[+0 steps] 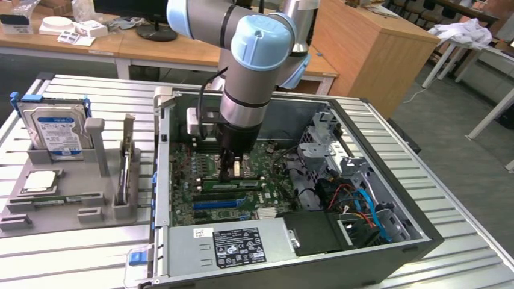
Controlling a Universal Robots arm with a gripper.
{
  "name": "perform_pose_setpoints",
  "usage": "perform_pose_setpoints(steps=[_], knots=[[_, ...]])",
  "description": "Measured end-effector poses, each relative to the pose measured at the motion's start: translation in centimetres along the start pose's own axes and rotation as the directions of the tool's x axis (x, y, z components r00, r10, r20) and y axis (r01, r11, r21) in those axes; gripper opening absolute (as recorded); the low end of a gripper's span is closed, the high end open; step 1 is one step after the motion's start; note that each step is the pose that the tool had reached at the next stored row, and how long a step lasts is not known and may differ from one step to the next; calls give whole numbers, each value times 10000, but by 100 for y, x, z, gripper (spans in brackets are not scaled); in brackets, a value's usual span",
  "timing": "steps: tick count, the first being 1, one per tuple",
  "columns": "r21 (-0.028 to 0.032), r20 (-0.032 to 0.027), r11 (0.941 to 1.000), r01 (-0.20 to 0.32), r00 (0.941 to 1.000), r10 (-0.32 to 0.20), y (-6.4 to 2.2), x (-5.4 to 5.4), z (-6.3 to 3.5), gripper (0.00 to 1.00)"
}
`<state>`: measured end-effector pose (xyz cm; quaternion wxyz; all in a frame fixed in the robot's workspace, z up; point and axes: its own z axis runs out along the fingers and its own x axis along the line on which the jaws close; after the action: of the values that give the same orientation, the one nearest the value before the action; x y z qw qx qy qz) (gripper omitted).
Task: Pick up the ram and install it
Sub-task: 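Press down the ram until it locks into place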
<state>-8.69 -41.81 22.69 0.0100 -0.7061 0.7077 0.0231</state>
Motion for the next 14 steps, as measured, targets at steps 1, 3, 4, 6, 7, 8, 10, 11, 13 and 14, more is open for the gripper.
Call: perform_pose_setpoints(steps=[1, 3, 4, 6, 7, 8, 10, 11, 13, 14], knots=[[0, 0, 10000, 0, 10000, 0, 0, 0, 1, 11], [-1, 1, 10000, 1, 10000, -1, 0, 0, 5, 11], [-1, 0, 10000, 0, 10000, 0, 0, 0, 6, 11], [-1, -1, 10000, 0, 10000, 0, 0, 0, 6, 11], [0, -1, 10000, 0, 10000, 0, 0, 0, 6, 11], [0, 0, 10000, 0, 10000, 0, 0, 0, 6, 11], [2, 4, 10000, 0, 10000, 0, 0, 0, 11, 11], [2, 3, 10000, 0, 10000, 0, 0, 0, 15, 11], [0, -1, 10000, 0, 10000, 0, 0, 1, 16, 11], [0, -1, 10000, 0, 10000, 0, 0, 1, 16, 11]])
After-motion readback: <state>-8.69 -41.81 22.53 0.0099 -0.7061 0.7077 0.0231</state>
